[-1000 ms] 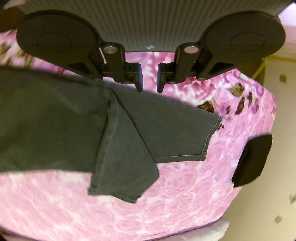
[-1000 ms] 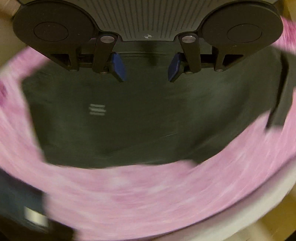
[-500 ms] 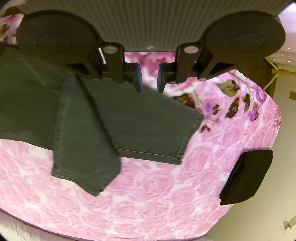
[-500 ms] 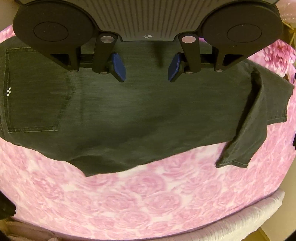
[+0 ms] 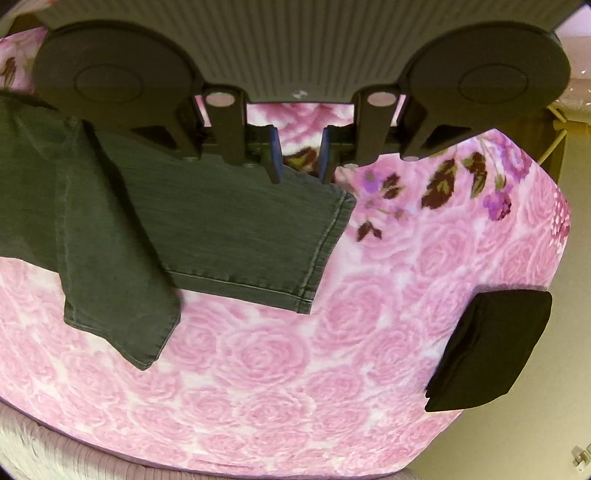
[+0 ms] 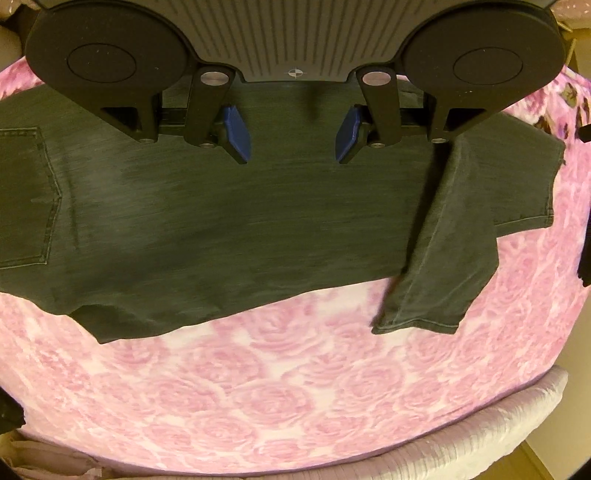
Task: Fold clothes
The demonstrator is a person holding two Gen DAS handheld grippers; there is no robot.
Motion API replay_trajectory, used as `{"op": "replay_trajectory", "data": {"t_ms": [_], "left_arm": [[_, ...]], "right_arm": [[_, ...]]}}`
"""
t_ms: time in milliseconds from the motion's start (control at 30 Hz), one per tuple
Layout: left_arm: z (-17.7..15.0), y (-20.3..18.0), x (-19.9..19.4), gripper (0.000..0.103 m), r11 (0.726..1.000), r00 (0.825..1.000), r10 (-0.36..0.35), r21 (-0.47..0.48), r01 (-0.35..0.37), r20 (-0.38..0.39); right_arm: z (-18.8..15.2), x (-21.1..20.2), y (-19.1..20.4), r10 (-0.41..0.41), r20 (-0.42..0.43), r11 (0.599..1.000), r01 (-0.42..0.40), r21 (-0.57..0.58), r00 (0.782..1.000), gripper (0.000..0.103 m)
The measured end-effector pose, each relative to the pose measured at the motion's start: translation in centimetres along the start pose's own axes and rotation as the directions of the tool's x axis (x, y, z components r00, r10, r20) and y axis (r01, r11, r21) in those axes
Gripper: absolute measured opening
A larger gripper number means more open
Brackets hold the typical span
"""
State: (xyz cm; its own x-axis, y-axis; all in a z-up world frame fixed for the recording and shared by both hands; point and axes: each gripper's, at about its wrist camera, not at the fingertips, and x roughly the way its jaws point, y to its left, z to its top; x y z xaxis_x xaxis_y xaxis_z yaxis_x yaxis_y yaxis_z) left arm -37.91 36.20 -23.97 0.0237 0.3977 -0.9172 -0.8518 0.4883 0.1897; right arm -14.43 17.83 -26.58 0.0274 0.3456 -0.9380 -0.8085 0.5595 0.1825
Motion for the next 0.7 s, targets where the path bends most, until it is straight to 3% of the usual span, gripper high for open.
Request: {"op": "replay_trajectory", "data": {"t_ms": [133, 233, 300, 433, 667, 700], "left_arm": [[0.2, -0.1, 1.0, 0.020, 1.000, 1.000, -0.012, 0.004, 0.012, -0.009], [0.3, -0.3, 2.0, 0.020, 0.999, 0.998, -0.055, -0.004, 0.054, -0.022], [0.4, 0.0, 2.6, 0.020, 0.994, 0.994, -0.104, -0.042, 0.102, -0.038], [0.7, 0.7, 3.8, 0.020, 0.982, 0.987, -0.155, -0.119, 0.149, -0.045], [1.2, 1.8, 5.7, 0.021, 0.967, 0.983, -0.173, -0.203, 0.156, -0.066], [1.2, 2.0, 5.8, 0.021, 0.965, 0.983, -0.172, -0.211, 0.155, -0.068]], "right_arm": [[0.7, 0.7, 0.2, 0.019, 0.023, 1.000, -0.020, 0.014, 1.000, 0.055], [1.8, 1.5, -0.4, 0.107, 0.058, 0.991, -0.111, 0.073, 0.993, 0.055], [2.8, 2.4, -1.4, 0.206, 0.094, 0.963, -0.219, 0.156, 0.974, 0.055], [5.1, 5.4, -2.6, 0.372, 0.167, 0.868, -0.406, 0.286, 0.913, 0.054], [8.2, 11.8, -1.7, 0.498, 0.179, 0.765, -0.528, 0.370, 0.848, 0.054], [8.4, 12.8, -1.3, 0.504, 0.159, 0.762, -0.523, 0.382, 0.849, 0.054]]}}
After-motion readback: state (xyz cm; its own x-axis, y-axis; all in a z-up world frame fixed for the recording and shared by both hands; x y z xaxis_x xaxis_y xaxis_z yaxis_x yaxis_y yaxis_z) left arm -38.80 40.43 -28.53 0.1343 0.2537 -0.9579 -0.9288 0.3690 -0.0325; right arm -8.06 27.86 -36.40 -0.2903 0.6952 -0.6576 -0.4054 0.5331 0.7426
